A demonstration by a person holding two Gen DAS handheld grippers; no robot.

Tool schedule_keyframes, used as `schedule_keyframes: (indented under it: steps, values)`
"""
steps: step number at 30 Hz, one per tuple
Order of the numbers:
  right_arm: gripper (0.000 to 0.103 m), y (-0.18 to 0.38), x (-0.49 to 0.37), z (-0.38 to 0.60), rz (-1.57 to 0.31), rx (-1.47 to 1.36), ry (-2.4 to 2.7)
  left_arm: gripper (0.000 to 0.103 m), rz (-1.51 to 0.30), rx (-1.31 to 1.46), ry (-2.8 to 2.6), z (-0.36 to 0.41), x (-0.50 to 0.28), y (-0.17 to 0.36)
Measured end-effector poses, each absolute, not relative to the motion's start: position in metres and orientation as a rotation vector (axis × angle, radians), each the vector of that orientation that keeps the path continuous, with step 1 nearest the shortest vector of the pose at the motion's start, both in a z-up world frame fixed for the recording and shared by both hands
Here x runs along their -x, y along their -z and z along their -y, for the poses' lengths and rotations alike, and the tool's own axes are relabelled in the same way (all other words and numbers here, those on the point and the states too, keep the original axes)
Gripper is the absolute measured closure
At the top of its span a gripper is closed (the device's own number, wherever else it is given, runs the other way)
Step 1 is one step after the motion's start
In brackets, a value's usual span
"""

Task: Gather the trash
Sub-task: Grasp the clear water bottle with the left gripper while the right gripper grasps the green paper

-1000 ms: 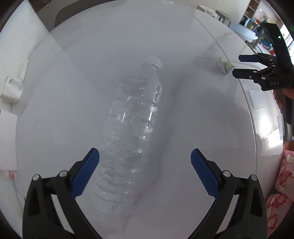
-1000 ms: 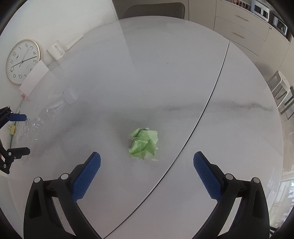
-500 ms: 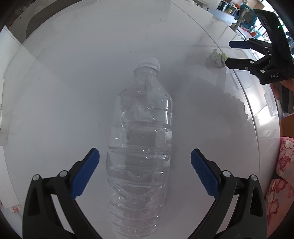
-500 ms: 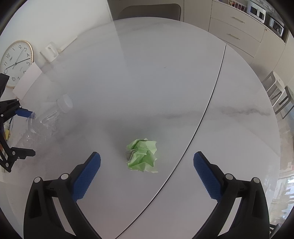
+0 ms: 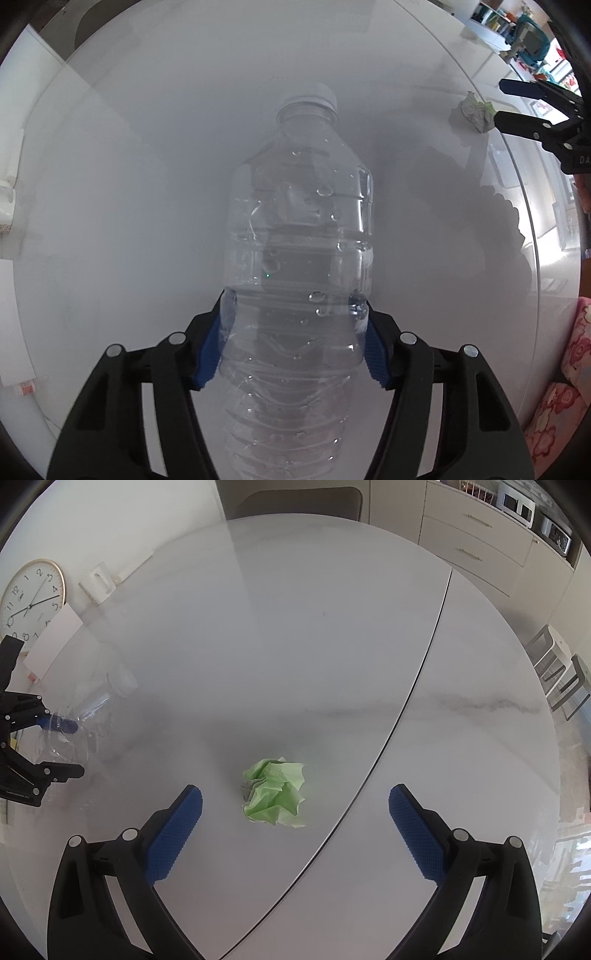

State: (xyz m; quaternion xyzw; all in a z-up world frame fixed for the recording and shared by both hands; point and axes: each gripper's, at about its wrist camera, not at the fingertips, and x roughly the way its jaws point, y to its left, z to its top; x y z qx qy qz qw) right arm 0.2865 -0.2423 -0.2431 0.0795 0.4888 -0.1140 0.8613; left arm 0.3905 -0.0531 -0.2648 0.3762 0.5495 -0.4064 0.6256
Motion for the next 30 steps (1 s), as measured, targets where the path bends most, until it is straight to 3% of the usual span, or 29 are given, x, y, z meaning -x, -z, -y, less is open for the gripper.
schedule_keyframes:
  steps: [12, 20, 26, 28, 29, 30]
  values:
    - [0.003, 0.244, -0.280, 0.242, -1.030, -0.170, 0.236, 0.042, -1.376, -0.389, 0.515, 0.026, -0.378, 0.267]
    - [0.003, 0.249, -0.288, 0.235, -1.035, -0.140, 0.210, 0.042, -1.392, -0.269, 0.432, 0.009, -0.362, 0.267]
    - [0.031, 0.262, -0.301, 0.222, -1.073, -0.027, 0.208, 0.042, -1.359, -0.268, 0.395, 0.005, -0.354, 0.255]
    - [0.062, 0.259, -0.302, 0.218, -1.066, -0.014, 0.195, 0.042, -1.351, -0.269, 0.389, 0.005, -0.347, 0.250]
    - [0.071, 0.257, -0.303, 0.217, -1.067, -0.006, 0.196, 0.042, -1.348, -0.269, 0.387, 0.002, -0.345, 0.245]
    - [0.072, 0.255, -0.303, 0.216, -1.072, 0.006, 0.194, 0.042, -1.343, -0.266, 0.382, 0.001, -0.342, 0.243]
